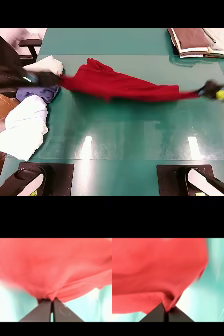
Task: Fold the shirts.
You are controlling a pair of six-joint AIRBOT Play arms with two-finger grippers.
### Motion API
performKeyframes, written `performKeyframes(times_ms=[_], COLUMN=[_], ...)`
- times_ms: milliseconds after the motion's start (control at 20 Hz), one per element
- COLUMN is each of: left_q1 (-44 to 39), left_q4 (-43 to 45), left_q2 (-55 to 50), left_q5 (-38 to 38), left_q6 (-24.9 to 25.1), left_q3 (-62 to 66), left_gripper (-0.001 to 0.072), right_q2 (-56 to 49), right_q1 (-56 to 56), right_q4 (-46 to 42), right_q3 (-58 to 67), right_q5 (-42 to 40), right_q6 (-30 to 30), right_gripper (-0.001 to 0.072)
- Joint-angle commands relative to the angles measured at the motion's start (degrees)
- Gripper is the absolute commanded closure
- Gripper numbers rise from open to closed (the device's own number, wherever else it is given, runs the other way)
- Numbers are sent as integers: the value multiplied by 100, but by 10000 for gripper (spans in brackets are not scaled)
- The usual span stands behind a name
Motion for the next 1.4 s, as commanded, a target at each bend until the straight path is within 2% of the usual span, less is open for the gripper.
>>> performKeyframes(times_ms=[0,150,250,400,500,600,700,800,900,1150,1350], left_q1=[4,4,4,4,4,4,4,4,7,17,17], left_q4=[409,411,407,407,472,660,765,767,776,656,671], left_q2=[474,474,474,474,472,380,48,-509,-1244,-3213,-4238], left_q5=[-131,-236,-212,-175,-293,-507,-955,-1331,-1390,-1034,-26], left_q6=[-37,-116,-267,-315,-337,-415,-483,-479,-437,-457,-291], left_q3=[2216,3853,4470,4787,4586,4024,3442,2916,2404,1882,1884], left_gripper=[686,687,687,687,687,687,686,686,685,685,685], right_q2=[695,903,894,667,555,369,210,-50,-560,-2155,-3477], right_q1=[46,46,46,46,46,55,63,66,66,352,787], right_q4=[2,-13,-387,-1226,-1456,-1447,-1453,-1443,-1449,-1458,-1449], right_q3=[1967,3390,4227,5296,5532,5466,4878,4083,3388,2474,2898], right_q5=[111,221,588,1510,1912,2155,2256,2374,2417,2214,1412], right_q6=[66,192,490,833,979,1113,1152,1169,1169,1099,896], right_gripper=[696,696,697,697,697,698,698,698,698,698,698])
